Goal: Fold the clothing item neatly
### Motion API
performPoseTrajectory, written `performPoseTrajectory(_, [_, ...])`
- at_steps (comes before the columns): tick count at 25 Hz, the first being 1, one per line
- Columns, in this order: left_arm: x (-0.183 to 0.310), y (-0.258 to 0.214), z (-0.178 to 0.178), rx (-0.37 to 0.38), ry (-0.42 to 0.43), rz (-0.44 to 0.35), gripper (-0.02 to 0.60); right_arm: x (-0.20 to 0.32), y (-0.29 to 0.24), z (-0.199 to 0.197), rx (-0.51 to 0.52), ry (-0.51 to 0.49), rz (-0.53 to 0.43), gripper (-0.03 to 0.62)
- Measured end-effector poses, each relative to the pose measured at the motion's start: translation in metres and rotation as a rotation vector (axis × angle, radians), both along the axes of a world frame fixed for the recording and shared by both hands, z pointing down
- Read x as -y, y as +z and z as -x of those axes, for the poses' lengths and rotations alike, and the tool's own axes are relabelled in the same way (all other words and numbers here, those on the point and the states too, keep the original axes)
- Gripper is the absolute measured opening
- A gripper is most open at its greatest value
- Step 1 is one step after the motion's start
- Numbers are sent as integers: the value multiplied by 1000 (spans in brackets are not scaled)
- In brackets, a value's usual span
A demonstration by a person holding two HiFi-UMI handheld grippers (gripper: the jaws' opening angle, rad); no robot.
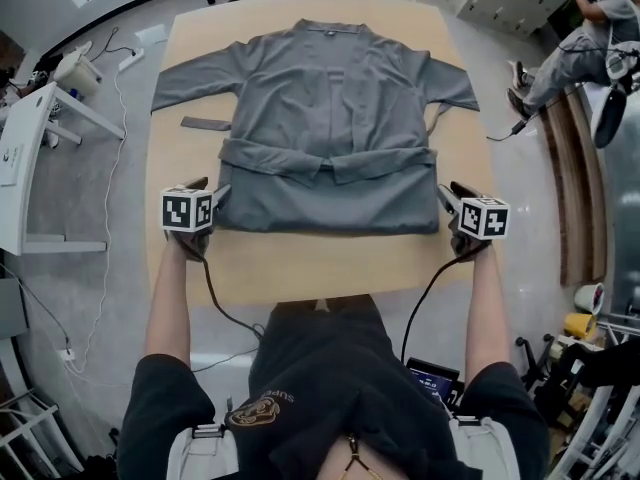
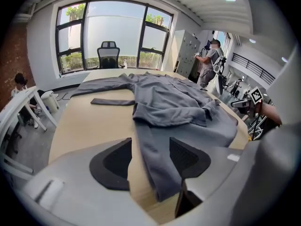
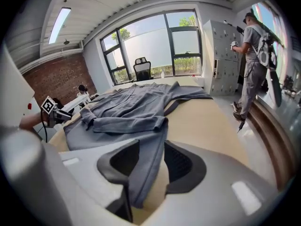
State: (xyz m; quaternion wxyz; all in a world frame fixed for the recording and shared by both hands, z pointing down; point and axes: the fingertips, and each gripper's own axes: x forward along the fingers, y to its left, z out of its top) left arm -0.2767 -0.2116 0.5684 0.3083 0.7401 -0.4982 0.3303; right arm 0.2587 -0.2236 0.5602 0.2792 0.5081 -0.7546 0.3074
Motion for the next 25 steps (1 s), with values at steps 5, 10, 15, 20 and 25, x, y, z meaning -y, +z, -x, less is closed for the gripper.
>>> performPoseTrajectory(5, [-38,10,2,-58,41,31,265,-46,2,12,19,15,2,156])
performPoseTrajectory(10, [-63,23,-1,-80,43,66,278,-78,18,13,23,0,37,225])
performPoseTrajectory(15, [-75,41,-3,-67,6,112,278,-94,50,10,7,-17,91,227])
performPoseTrajectory(20, [-78,57,-26,-28,20,129,248,-94,63,16,-22,-40,65,177])
performPoseTrajectory(25, [-75,49,-26,-30,-36,80,70,-96,57,26,-31,-95,43,40])
